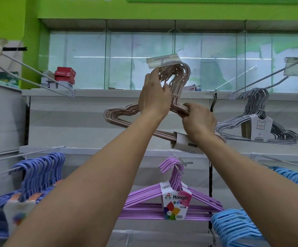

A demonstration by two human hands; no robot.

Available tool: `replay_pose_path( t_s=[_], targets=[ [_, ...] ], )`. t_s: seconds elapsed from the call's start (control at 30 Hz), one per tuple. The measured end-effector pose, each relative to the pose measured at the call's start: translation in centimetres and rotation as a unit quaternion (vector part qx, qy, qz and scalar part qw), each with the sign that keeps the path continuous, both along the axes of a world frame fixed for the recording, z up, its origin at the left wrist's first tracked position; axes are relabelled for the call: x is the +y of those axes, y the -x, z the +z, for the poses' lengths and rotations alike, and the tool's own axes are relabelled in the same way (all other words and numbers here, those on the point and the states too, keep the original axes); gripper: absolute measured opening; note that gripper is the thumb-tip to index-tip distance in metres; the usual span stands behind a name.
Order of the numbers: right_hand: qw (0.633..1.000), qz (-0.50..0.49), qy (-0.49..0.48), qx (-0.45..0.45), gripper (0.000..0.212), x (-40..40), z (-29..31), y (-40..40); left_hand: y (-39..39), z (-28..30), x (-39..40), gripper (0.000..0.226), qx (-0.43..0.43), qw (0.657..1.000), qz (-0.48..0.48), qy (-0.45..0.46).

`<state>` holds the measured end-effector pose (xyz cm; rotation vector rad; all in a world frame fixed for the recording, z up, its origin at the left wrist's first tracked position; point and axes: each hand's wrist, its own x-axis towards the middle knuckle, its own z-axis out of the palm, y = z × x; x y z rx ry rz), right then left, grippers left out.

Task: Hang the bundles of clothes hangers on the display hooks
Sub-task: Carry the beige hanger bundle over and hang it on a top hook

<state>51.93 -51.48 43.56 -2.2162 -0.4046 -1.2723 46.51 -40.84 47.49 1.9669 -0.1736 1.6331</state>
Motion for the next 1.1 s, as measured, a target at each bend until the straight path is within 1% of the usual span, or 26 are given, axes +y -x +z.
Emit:
replay_pose_path(
  t_s=[0.13,0.23,0.37,0.43,0.47,0.5,0.53,0.6,0.63,0.7,0.8,0.83,0.9,0.93,0.97,1.0,1.03,1.07,1.1],
  targets=[
    [0.999,-0.03,0.016,-0.017,0.022,-1.0,0.7,0.4,0.1,0.3,0.0,0.046,0.02,1.0,-0.015,0.001],
    [0.998,-0.047,0.035,-0.03,0.021,-1.4,0.4,0.9,0.1,0.0,-0.1,0.046,0.027,0.999,-0.012,0.029],
    [0.998,-0.021,0.052,-0.024,0.021,-0.9,-0.5,1.5,0.4,-0.9,0.1,0.049,0.013,0.997,0.018,0.081],
    [0.998,-0.006,0.057,-0.024,0.022,-0.3,-1.2,1.7,0.5,-1.1,0.6,0.052,0.019,0.995,0.037,0.096],
    [0.998,0.003,0.058,-0.023,0.023,-0.1,-1.6,1.7,0.6,-1.1,0.9,0.054,0.024,0.994,0.029,0.098],
    [0.998,0.01,0.063,-0.017,0.026,0.2,-2.1,1.7,0.5,-1.0,1.4,0.054,0.024,0.995,-0.011,0.101],
    [0.997,0.013,0.075,-0.009,0.03,0.3,-2.5,1.5,0.5,-1.1,1.7,0.052,0.022,0.99,-0.083,0.108],
    [0.994,0.015,0.109,0.002,0.035,0.3,-3.4,1.2,0.7,-1.1,2.5,0.049,0.035,0.963,-0.228,0.139],
    [0.992,0.016,0.125,0.001,0.036,0.3,-3.7,1.0,0.7,-1.1,2.9,0.05,0.051,0.95,-0.267,0.155],
    [0.989,0.012,0.149,-0.008,0.034,0.3,-3.9,0.8,0.5,-1.2,3.9,0.057,0.09,0.938,-0.293,0.164],
    [0.988,-0.002,0.154,-0.006,0.033,0.4,-3.7,0.2,0.2,-1.2,5.5,0.072,0.167,0.937,-0.29,0.101],
    [0.989,-0.005,0.15,-0.005,0.032,0.3,-3.6,0.1,0.3,-1.2,5.7,0.07,0.19,0.934,-0.292,0.078],
    [0.99,-0.001,0.138,0.004,0.033,0.1,-3.5,-0.3,0.4,-1.1,5.5,0.05,0.195,0.932,-0.3,0.061],
    [0.989,0.012,0.142,0.024,0.035,-0.1,-3.3,-0.5,0.4,-1.1,5.1,0.039,0.184,0.93,-0.31,0.075],
    [0.985,0.04,0.154,0.064,0.041,-0.3,-2.9,-0.6,0.2,-1.2,4.7,0.032,0.167,0.928,-0.317,0.099],
    [0.974,0.095,0.164,0.126,0.052,-0.7,-2.3,-0.5,-0.1,-1.3,4.3,0.027,0.145,0.929,-0.317,0.124],
    [0.949,0.187,0.153,0.201,0.066,-1.0,-1.6,0.0,-0.6,-1.5,4.1,0.024,0.121,0.933,-0.306,0.142],
    [0.913,0.287,0.119,0.264,0.078,-1.2,-0.8,0.6,-1.1,-1.5,4.0,0.022,0.1,0.938,-0.294,0.152],
    [0.884,0.358,0.076,0.29,0.081,-1.2,-0.1,1.0,-1.4,-1.5,3.9,0.021,0.086,0.941,-0.288,0.155]
  ],
)
